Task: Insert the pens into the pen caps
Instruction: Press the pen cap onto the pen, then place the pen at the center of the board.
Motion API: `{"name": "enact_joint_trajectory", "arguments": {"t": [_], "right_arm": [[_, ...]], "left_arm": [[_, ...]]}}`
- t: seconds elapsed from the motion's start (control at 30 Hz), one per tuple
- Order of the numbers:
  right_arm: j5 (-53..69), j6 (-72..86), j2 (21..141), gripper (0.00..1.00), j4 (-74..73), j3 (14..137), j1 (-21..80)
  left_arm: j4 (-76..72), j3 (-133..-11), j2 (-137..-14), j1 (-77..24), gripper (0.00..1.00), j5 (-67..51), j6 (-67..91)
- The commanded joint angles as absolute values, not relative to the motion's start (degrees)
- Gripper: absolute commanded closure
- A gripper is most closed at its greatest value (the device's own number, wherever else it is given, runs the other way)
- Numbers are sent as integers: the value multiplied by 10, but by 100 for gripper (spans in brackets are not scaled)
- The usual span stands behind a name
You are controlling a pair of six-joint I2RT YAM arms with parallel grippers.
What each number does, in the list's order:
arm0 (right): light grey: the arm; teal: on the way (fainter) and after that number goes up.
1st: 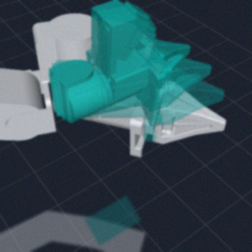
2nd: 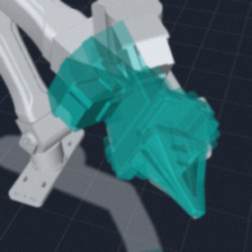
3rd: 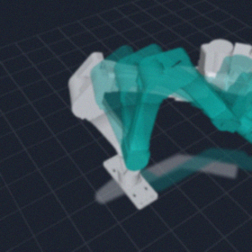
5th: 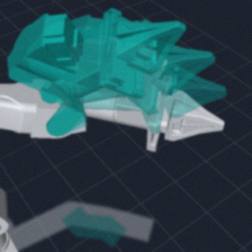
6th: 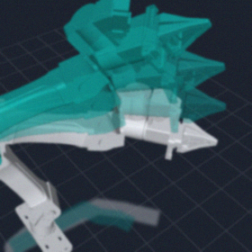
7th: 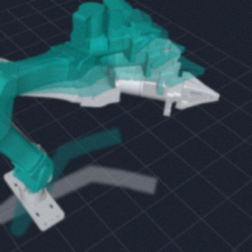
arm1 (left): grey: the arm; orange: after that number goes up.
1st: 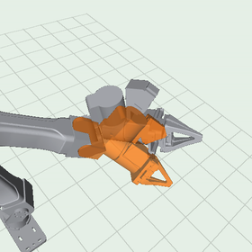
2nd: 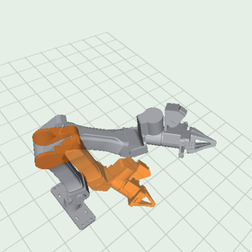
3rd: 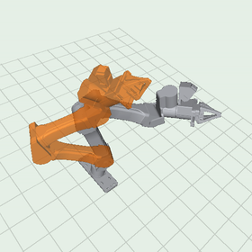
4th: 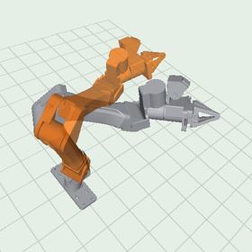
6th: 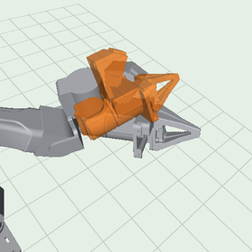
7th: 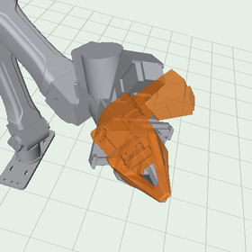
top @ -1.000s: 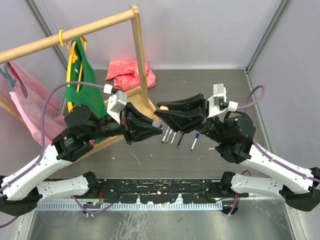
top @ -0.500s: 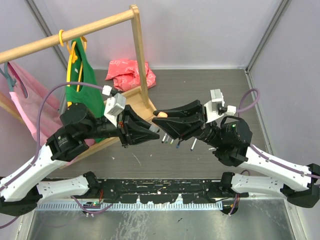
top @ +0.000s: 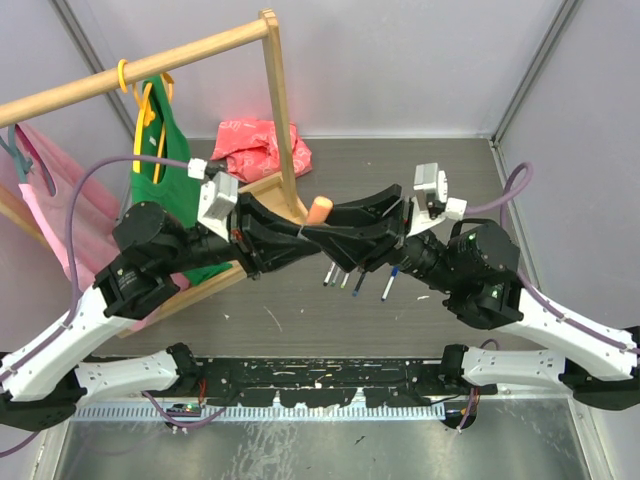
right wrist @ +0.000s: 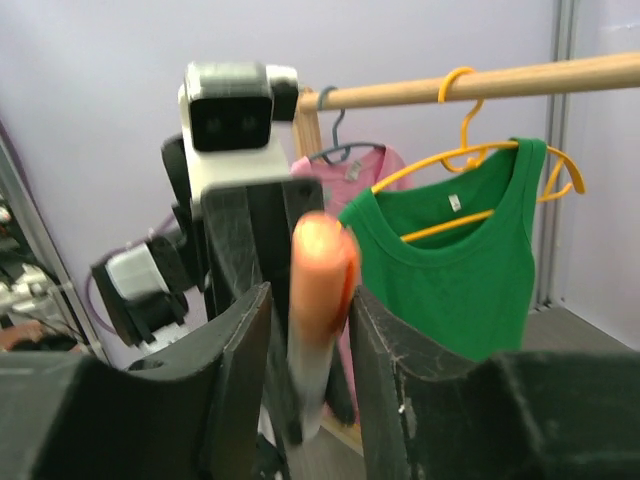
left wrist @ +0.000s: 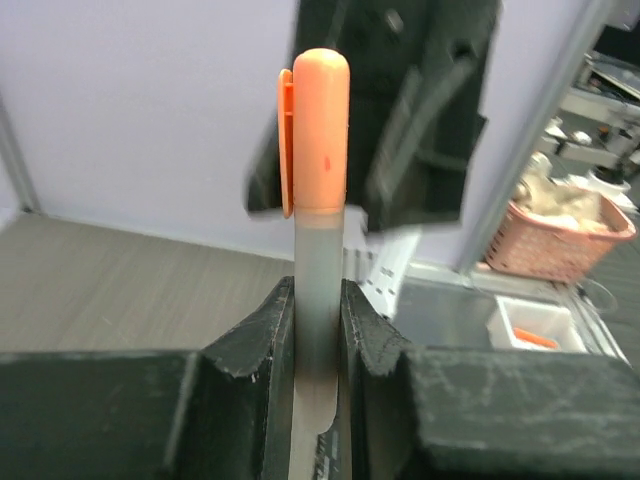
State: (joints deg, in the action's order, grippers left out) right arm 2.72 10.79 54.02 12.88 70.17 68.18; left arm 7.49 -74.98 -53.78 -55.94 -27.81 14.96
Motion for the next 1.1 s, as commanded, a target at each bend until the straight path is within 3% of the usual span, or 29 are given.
{"name": "enact_joint_trajectory", "arguments": {"t": [0.0, 0.2, 0.57, 1.07], "right_arm": [[2, 65, 539, 52, 70, 705, 692], [-48, 68, 520, 40, 83, 683, 692], [-214, 125, 467, 40, 114, 598, 692], [-534, 238, 445, 40, -120, 586, 691]], "left_arm": [[-20, -770, -539, -545, 100, -208, 127], [-15, -742, -541, -546, 100, -186, 116], [9, -711, -547, -545, 100, -92, 113], [73, -679, -607, -545, 100, -28, 166]]}}
